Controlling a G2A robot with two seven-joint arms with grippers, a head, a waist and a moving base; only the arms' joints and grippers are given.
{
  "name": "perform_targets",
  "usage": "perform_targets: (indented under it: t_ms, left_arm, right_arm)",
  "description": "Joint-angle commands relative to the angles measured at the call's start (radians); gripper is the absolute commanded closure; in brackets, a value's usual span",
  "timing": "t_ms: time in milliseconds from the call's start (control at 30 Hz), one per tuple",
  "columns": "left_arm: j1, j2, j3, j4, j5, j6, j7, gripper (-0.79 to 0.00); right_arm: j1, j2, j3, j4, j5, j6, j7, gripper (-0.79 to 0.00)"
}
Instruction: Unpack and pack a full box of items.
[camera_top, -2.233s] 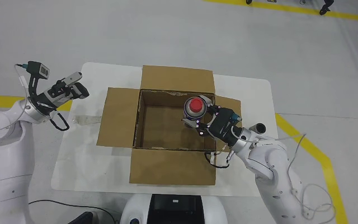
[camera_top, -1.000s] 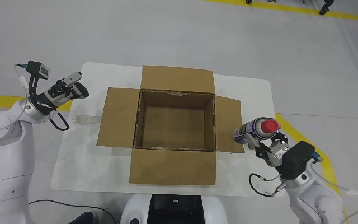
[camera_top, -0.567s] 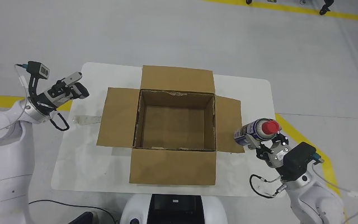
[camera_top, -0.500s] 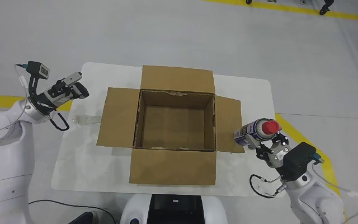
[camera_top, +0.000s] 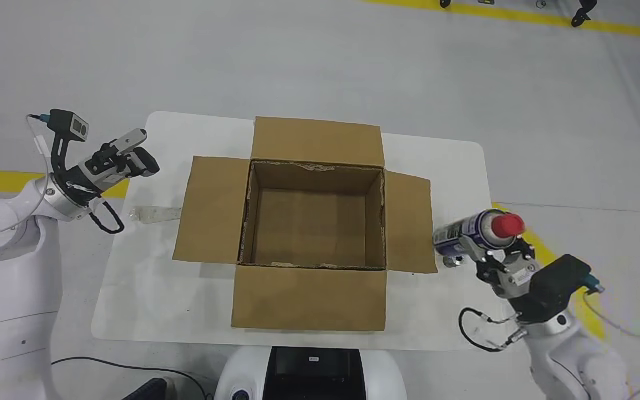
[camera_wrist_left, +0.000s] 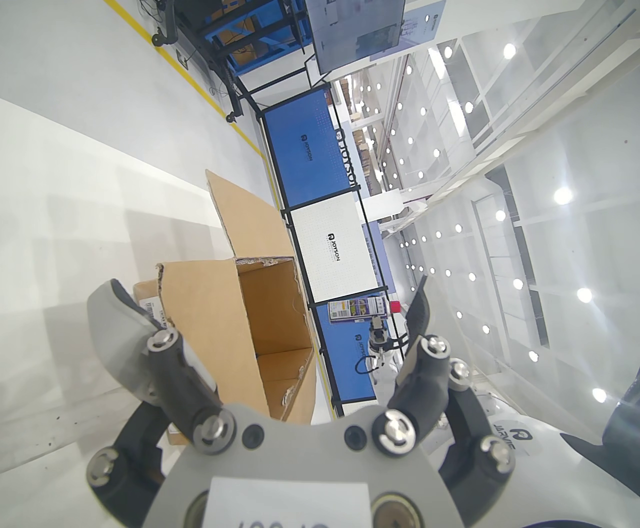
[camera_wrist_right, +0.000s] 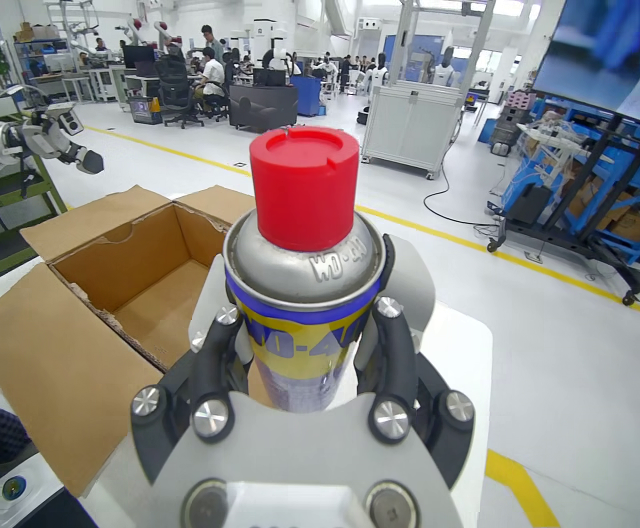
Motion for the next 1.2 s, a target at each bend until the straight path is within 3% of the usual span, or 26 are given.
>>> perform_targets:
  t_ms: [0,233,533,733,1167]
  left_arm:
    - [0.0,0.0,0.0,0.0,0.0,0.0,0.0,-0.785]
    - [0.0,0.0,0.0,0.0,0.0,0.0,0.0,-0.785]
    - [0.0,0.0,0.0,0.0,0.0,0.0,0.0,-0.785]
    - [0.0,0.0,0.0,0.0,0.0,0.0,0.0,-0.785]
    - [0.0,0.0,0.0,0.0,0.0,0.0,0.0,-0.785]
  right_arm:
    - [-0.022,0.001,0.03,0.015,0.013,-0.012,-0.016,0.0]
    - [-0.081,0.003,0.086,0.063,0.0,-0.076,-0.062,0.0]
    - [-0.093,0.006,0.072,0.151,-0.051,-0.152,-0.111,0.0]
    - [-0.105,0.007,0.062,0.177,-0.112,-0.161,-0.168,0.0]
    - [-0.105,0.007,0.062,0.177,-0.112,-0.161,-0.168,0.0]
